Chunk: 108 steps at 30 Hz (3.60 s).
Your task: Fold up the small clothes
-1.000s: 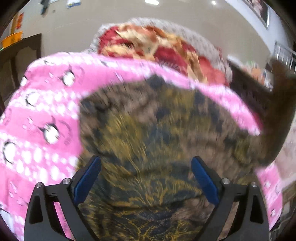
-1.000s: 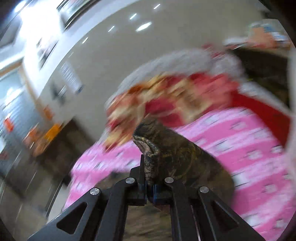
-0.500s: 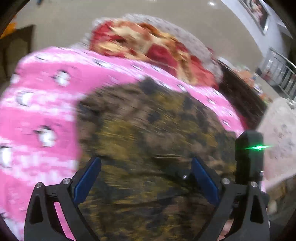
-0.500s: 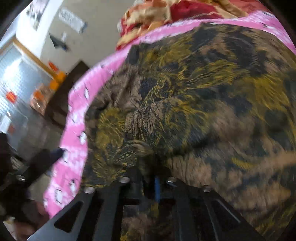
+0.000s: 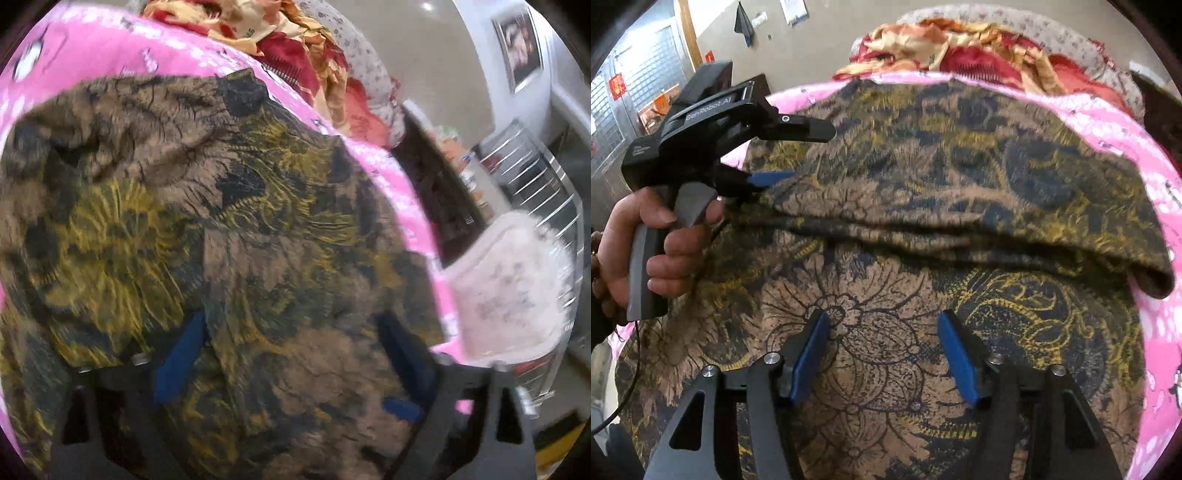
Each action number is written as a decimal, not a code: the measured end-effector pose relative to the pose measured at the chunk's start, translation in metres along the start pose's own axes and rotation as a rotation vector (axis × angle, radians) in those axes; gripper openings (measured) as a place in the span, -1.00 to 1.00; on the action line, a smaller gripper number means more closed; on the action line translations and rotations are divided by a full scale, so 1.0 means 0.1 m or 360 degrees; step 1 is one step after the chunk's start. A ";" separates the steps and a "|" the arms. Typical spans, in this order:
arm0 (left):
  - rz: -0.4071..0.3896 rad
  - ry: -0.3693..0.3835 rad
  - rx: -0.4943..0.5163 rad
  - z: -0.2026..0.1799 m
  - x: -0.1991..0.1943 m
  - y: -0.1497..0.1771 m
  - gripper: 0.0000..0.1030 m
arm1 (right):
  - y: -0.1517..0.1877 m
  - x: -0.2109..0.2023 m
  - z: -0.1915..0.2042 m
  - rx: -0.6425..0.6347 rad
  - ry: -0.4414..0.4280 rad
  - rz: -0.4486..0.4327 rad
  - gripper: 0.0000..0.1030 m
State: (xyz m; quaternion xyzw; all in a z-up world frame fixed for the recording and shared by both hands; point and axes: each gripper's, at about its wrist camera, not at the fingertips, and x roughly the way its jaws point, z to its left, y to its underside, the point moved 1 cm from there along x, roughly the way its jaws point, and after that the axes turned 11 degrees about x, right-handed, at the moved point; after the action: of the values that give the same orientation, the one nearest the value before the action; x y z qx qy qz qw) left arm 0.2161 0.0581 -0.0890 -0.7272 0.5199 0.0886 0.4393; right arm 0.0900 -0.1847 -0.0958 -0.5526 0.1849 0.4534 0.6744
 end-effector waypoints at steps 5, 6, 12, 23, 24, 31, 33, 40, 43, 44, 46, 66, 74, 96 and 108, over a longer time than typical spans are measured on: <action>0.0082 0.0135 -0.0077 0.07 0.07 0.09 0.34 | -0.04 0.07 0.01 -0.0011 0.0026 0.0002 0.45; 0.0075 0.0139 -0.0098 0.09 0.08 0.06 0.34 | -0.05 0.07 0.02 -0.0011 0.0025 0.0003 0.45; 0.0038 -0.0027 -0.0095 0.02 0.13 -0.11 0.08 | 0.00 0.06 0.01 -0.0006 0.0017 0.0007 0.46; -0.0211 -0.0388 0.0366 -0.70 -0.74 -0.05 -0.94 | 0.02 -0.24 -0.31 0.0268 -0.0051 -0.0108 0.46; -0.0259 -0.0387 0.0402 -0.76 -0.87 -0.09 -0.94 | 0.05 -0.26 -0.32 0.0274 -0.0053 -0.0127 0.46; -0.0442 -0.0501 0.0292 -0.39 -1.58 -0.26 -0.94 | 0.12 -0.19 -0.07 0.0094 0.0092 -0.0122 0.68; -0.0365 -0.0532 0.0226 -0.16 -1.45 -0.24 -0.94 | 0.12 -0.18 -0.05 0.0077 0.0097 -0.0112 0.71; -0.0051 -0.0804 0.0065 0.40 -0.99 0.04 -0.59 | -0.21 -0.46 -0.25 0.0191 0.0073 -0.0188 0.69; -0.0228 -0.0858 0.0142 0.17 -1.15 0.03 -0.32 | -0.56 -0.60 -0.31 0.0155 0.0108 -0.0308 0.69; -0.0290 -0.0864 0.0197 0.04 -1.15 0.00 -0.23 | -0.73 -0.56 -0.29 0.0120 0.0113 -0.0297 0.66; -0.0312 -0.0878 0.0264 -0.08 -1.02 -0.06 -0.20 | -0.97 -0.33 -0.19 -0.0007 0.0082 -0.0155 0.39; -0.0164 -0.0992 0.0354 0.16 -0.16 0.08 0.63 | -1.60 0.29 -0.79 0.0052 0.0194 -0.0003 -0.06; -0.0113 -0.0985 0.0395 0.14 -0.06 0.07 0.82 | -1.51 0.69 -0.98 0.0126 0.0238 0.0039 0.21; -0.0013 -0.1094 0.0434 -0.27 0.21 0.23 1.00 | -1.07 -0.57 -0.21 0.1012 -0.1244 -0.0065 1.00; -0.0010 -0.1096 0.0433 -0.25 0.21 0.22 1.00 | -0.98 -0.82 0.52 0.0775 -0.1369 -0.0077 1.00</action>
State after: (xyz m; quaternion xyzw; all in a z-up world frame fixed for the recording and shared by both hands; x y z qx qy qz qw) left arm 0.1992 0.0238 -0.0983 -0.5912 0.3463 0.2569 0.6815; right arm 0.1139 -0.1688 0.0389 -0.1461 -0.0225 0.5683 0.8094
